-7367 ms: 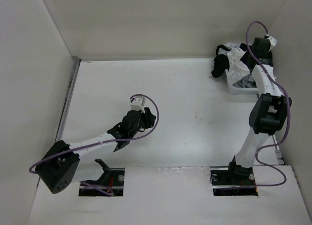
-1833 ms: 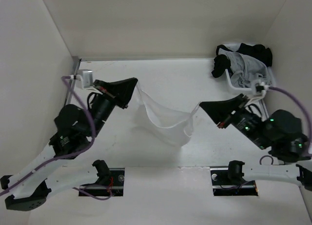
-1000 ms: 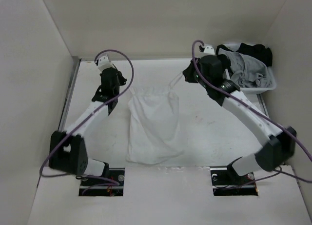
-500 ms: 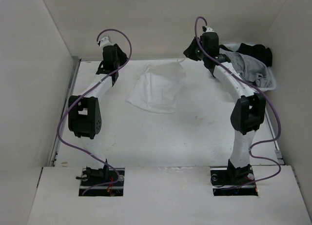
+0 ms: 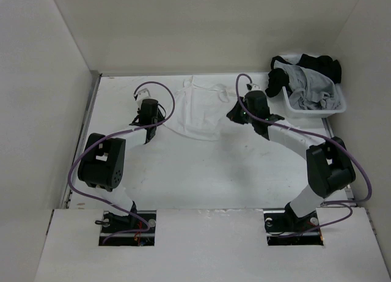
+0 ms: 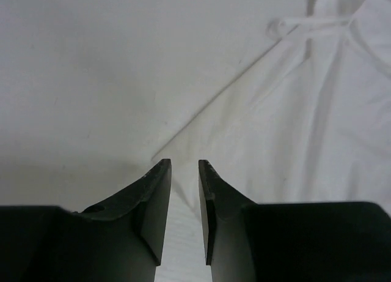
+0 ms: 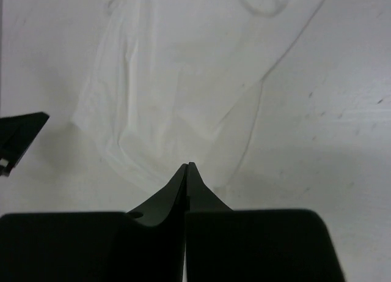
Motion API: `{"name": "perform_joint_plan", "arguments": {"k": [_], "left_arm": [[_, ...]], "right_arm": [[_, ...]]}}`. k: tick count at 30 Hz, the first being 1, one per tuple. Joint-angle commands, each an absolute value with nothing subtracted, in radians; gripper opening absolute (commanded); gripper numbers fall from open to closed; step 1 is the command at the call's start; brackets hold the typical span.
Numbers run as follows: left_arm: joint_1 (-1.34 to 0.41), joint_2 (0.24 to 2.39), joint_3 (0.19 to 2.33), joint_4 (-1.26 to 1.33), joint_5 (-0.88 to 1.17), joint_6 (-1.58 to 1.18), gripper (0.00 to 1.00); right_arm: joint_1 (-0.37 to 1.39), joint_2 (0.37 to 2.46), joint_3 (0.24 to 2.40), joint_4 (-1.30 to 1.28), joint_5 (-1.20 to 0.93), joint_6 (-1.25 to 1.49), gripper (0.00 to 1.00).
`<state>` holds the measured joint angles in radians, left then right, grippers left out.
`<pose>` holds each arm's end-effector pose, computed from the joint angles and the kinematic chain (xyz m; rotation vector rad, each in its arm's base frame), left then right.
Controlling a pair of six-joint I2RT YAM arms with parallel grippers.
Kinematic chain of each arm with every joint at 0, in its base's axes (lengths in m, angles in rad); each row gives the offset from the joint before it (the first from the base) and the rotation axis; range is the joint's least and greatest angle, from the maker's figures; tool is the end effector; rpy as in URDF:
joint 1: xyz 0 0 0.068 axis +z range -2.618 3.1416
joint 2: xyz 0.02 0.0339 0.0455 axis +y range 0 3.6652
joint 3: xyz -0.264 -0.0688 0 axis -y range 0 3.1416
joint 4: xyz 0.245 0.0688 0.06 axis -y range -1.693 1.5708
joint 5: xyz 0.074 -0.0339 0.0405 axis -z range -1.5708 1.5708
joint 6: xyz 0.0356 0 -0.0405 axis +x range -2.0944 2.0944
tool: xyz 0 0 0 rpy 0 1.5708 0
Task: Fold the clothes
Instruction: Flatten the tank top out
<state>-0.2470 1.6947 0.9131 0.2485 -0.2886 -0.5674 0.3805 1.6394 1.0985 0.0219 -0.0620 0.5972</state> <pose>0.3534 -0.0787 0.1905 -0.5017 2.0241 -0.1927 0.3465 0.1410 0.2478 0.1946 2.1480 0.6468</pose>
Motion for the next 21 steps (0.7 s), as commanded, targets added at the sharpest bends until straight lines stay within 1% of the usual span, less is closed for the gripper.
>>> {"name": "perform_joint_plan", "arguments": {"k": [1,3,6,8,13,18,21], "left_arm": [[-0.251,1.68,0.877,0.331,-0.313,-0.531,0.28],[-0.251,1.698,0.887,0.333,-0.299,-0.532,0.34],[-0.24,1.726,0.905,0.328,-0.276,-0.541,0.37],[-0.239,1.741,0.908,0.333,-0.272,-0.543,0.39],[-0.237,1.79,0.937,0.325,-0.236,-0.543,0.39],[-0.242,1.81,0.951,0.325,-0.224,-0.543,0.39],[-0.237,1.825,0.96,0.325,-0.219,-0.548,0.35]], "right_arm": [[0.453,1.556,1.002,0.193,-0.054,0.627,0.03],[0.473,1.517,0.939,0.221,-0.046,0.63,0.1],[0.489,1.47,0.861,0.25,-0.052,0.632,0.19],[0.49,1.457,0.829,0.262,-0.057,0.634,0.23],[0.49,1.468,0.781,0.302,-0.071,0.649,0.26],[0.49,1.497,0.773,0.321,-0.068,0.657,0.33],[0.481,1.535,0.765,0.344,-0.066,0.676,0.36]]}}
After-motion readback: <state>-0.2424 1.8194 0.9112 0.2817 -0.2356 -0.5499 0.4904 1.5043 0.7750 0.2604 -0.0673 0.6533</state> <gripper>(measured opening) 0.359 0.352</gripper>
